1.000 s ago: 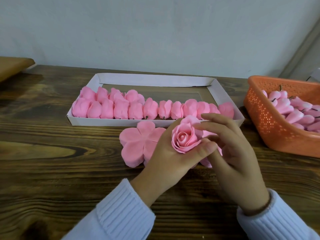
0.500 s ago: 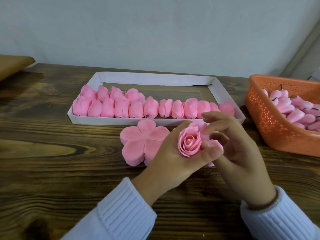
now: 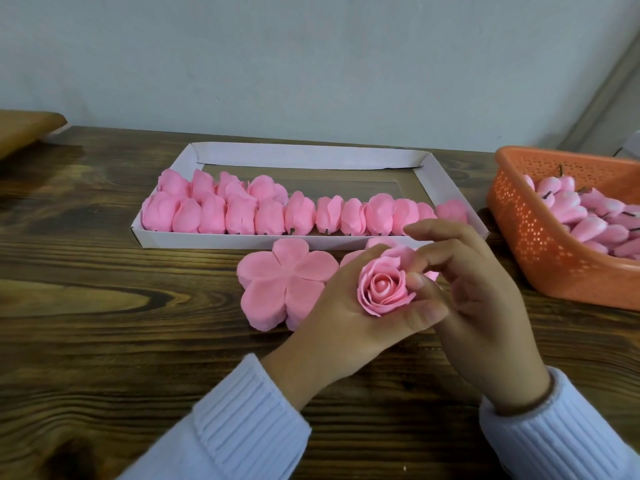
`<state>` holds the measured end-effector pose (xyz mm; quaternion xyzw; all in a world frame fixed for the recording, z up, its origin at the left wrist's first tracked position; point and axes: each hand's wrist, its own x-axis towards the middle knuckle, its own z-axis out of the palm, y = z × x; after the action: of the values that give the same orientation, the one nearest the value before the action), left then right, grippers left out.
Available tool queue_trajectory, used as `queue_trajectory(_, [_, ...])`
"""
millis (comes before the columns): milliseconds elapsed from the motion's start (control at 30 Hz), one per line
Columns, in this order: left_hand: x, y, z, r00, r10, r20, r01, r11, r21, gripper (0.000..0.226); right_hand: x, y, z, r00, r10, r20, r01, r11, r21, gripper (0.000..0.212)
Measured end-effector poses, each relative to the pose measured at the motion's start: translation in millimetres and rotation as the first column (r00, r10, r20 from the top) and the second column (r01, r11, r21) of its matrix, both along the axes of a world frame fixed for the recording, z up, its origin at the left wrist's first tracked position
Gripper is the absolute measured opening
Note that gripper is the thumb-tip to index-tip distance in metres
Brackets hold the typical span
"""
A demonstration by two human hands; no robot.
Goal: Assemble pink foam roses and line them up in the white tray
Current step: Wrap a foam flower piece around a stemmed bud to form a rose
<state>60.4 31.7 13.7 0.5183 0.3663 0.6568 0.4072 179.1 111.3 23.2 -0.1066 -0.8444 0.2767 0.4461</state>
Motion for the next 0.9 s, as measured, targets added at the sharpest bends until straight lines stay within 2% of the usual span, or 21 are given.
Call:
queue_trajectory(233, [-1.9,-2.3,5.0,0.999,0.035,0.016,-0.036,0.997,0.062,0.012,0.2,0.0,-0.4,0.996,-0.031,-0.078,0.031,1.0,0.001,0.008])
queue_trajectory(400, [-0.1,-2.7,1.9,1.0,-0.012,0.008,0.012,1.0,-0.004,0.026,0.4,-1.0,-0.6,0.997,-0.046,-0.068,0.049,0.998,0.045,0.017])
queue_trajectory(533, [-0.7,-2.1,0.5,0.987,0.086,-0.133,-0.087,0.996,-0.001,0.028,1.1,-2.8,0.1,0.989,-0.058,-0.135,0.066,0.996,0.052,0.022])
queue_trajectory(633, [-0.5,-3.0,3.4,0.981,0.096,-0.17,-0.094,0.995,0.019,0.021,1.6,-3.7,0.6,0.99,-0.086,-0.113,0.1,0.987,0.125,0.018])
queue_trajectory(900, [0.5,-2.4,3.6,0.991,0.039,-0.127,-0.033,0.998,0.046,0.03,1.8,-2.2,-1.6,0.996,-0.084,-0.038,0.086,0.994,0.074,0.01])
